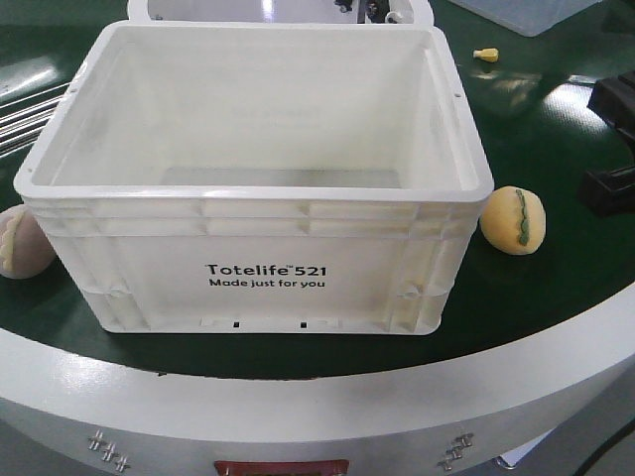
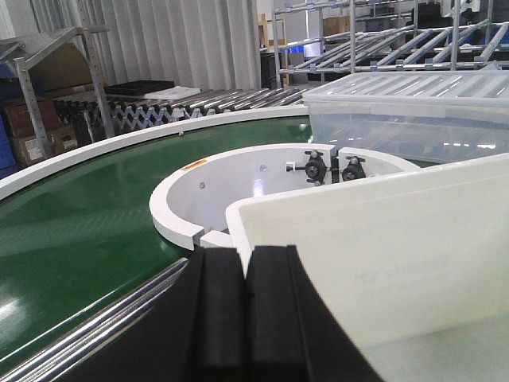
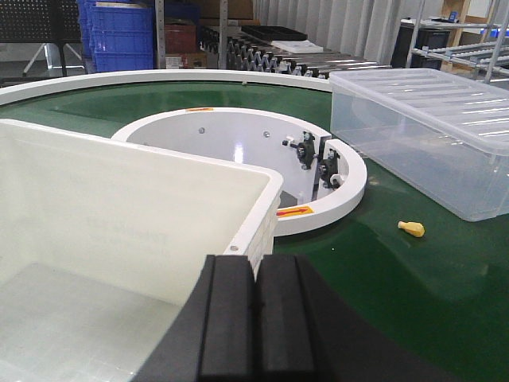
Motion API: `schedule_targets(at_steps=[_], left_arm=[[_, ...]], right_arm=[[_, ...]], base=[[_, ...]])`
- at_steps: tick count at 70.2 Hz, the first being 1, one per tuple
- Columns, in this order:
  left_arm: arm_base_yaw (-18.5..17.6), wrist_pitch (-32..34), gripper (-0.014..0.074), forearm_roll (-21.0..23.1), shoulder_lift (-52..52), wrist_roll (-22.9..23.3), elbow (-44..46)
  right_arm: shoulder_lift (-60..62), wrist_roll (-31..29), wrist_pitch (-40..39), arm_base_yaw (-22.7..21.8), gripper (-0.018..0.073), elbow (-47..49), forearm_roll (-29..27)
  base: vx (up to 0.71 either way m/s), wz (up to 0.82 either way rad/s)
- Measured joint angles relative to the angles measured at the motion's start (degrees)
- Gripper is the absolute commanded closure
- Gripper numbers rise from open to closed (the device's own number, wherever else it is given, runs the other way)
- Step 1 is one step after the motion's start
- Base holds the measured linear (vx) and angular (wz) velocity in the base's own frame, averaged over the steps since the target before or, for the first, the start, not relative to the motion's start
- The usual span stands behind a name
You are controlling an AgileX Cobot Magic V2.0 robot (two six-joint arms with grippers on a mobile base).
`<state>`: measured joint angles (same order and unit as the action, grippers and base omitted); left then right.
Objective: Place moving items into box and shelve
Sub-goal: 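Move the right gripper down onto the peach plush ball and close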
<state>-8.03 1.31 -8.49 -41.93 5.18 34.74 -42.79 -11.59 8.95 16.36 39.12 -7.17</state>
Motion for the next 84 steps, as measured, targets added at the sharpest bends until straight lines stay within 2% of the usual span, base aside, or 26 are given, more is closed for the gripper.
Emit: schedule_targets(at_steps=[9,16,22,30,37,47,61,69,75,84], left_arm=[[0.0,0.0,0.0562,0.0,0.0,0.0,0.0],[0.0,0.0,0.0482,0.0,0.0,0.0,0.0],[0.0,0.1,0.0377,0.0,0.0,0.0,0.0],[0.0,0.2,0.0205,0.0,0.0,0.0,0.0],[0.0,0.2,0.0076,0.0,0.0,0.0,0.0],[0.0,0.2,-0.0004,0.0,0.0,0.0,0.0],[0.3,-0.1,0.0010,0.0,0.0,0.0,0.0],[3.0,-2.7,0.0010,0.0,0.7,0.0,0.0],[5.8,-5.5,0.0010,0.0,1.8,0.0,0.0],[9.9,-8.2,0.0010,0.0,4.3,0.0,0.0]], right_arm=[[0.0,0.0,0.0,0.0,0.0519,0.0,0.0],[0.0,0.0,0.0,0.0,0.0414,0.0,0.0],[0.0,0.0,0.0,0.0,0.0264,0.0,0.3],[0.0,0.0,0.0,0.0,0.0006,0.0,0.4],[0.0,0.0,0.0,0.0,-0.0167,0.0,0.4],[0.0,0.0,0.0,0.0,-0.0158,0.0,0.6],[0.0,0.0,-0.2,0.0,-0.0123,0.0,0.6],[0.0,0.0,-0.4,-0.2,-0.0117,0.0,0.6],[0.0,0.0,-0.4,-3.1,-0.0113,0.0,0.6],[0.0,0.4,0.4,-11.1,-0.0109,0.1,0.6]], base=[[0.00,0.00],[0.00,0.00],[0.00,0.00],[0.00,0.00],[0.00,0.00],[0.00,0.00],[0.00,0.00],[0.00,0.00],[0.00,0.00],[0.00,0.00]])
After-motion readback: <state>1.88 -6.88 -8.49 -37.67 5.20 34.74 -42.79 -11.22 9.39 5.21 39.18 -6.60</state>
